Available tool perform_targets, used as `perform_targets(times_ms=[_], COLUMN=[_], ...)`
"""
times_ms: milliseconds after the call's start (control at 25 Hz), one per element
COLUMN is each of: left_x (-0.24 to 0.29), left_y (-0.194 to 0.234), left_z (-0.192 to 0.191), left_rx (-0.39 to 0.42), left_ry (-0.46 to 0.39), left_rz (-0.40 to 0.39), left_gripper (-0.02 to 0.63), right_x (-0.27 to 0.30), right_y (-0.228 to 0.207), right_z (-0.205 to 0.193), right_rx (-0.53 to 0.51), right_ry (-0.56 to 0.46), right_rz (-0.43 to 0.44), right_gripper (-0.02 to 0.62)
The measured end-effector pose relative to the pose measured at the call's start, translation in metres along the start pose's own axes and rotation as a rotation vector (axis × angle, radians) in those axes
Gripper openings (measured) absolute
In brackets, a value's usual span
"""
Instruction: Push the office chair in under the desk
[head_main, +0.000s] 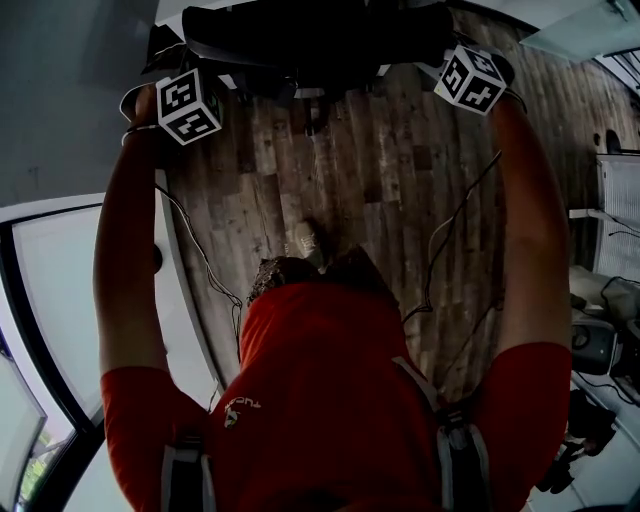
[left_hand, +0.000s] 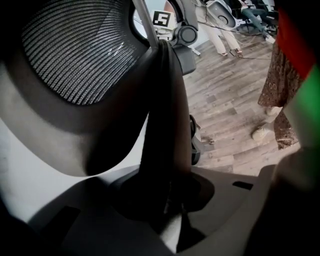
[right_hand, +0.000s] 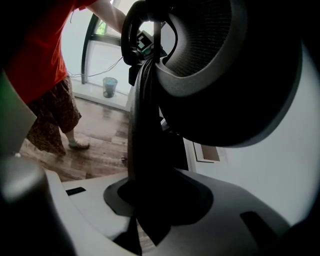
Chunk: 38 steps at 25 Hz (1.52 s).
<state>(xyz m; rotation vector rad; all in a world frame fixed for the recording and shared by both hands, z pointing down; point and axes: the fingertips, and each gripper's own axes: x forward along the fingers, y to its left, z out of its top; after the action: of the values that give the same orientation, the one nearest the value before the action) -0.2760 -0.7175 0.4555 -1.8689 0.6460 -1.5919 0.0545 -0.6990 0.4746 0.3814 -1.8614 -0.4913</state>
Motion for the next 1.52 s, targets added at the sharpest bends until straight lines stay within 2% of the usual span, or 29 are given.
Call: perform_targets(times_ms=[760, 1040, 1520], left_x=[0.056, 0.080, 0.109], left_y=[0.051, 0.073, 0.106], left_z=[0.004, -0.006, -0.010], left_rx=[-0.026, -0.039, -0.033], left_ry=[0.035, 0.056, 0.051], left_rz=[0.009, 0.003, 0.013], left_gripper=[0.112, 0.114, 0.114], right_x=[0.040, 0.057, 0.078], right_y=[-0.072, -0.100, -0.141], right_z=[-0.027, -0.029, -0.035], right_rx=[-0.027, -0.024, -0.019], right_ry=[-0.022, -0.015, -0.021], right_rz=[0.013, 0.004, -0.007], right_gripper=[0.133, 0.133, 0.140])
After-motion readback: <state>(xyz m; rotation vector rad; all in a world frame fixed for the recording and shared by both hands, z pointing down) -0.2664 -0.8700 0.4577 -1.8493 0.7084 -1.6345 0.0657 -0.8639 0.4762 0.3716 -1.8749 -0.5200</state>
